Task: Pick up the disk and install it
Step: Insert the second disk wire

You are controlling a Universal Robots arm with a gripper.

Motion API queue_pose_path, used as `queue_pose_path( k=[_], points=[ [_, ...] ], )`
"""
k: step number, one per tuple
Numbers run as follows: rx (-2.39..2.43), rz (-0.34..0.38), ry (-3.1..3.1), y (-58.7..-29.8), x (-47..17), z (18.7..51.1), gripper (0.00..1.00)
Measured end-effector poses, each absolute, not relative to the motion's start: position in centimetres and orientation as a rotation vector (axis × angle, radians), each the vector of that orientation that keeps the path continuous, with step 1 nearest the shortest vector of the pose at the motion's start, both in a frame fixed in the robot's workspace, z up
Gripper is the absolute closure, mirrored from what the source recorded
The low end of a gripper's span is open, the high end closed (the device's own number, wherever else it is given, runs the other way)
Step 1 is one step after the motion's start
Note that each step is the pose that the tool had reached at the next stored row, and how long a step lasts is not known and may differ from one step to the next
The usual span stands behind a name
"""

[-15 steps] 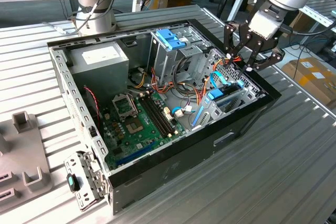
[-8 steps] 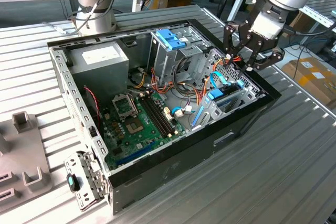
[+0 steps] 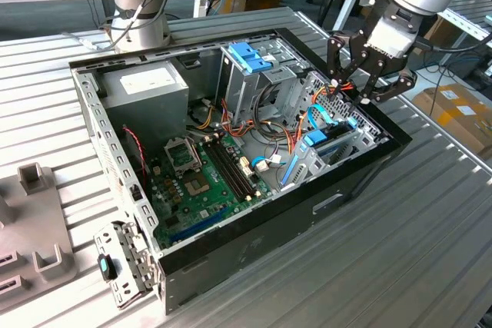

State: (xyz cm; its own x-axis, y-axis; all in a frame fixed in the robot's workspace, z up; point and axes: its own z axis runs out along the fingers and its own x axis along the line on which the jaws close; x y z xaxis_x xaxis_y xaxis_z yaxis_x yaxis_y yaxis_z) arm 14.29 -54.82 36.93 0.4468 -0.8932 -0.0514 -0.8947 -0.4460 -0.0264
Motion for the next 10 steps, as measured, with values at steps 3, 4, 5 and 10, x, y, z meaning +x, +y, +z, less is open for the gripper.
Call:
queue_pose_path(
  k=[3,4,5,10],
  points=[
    [-2.637,0.046,1.615,-54.82,14.29,36.93,0.58],
    [-2.639,0.047,1.611,-54.82,14.29,36.93,0.58],
    [-2.639,0.047,1.611,-54.82,14.29,36.93,0.58],
    [-2.639,0.047,1.610,-54.82,14.30,36.93,0.58]
  ],
)
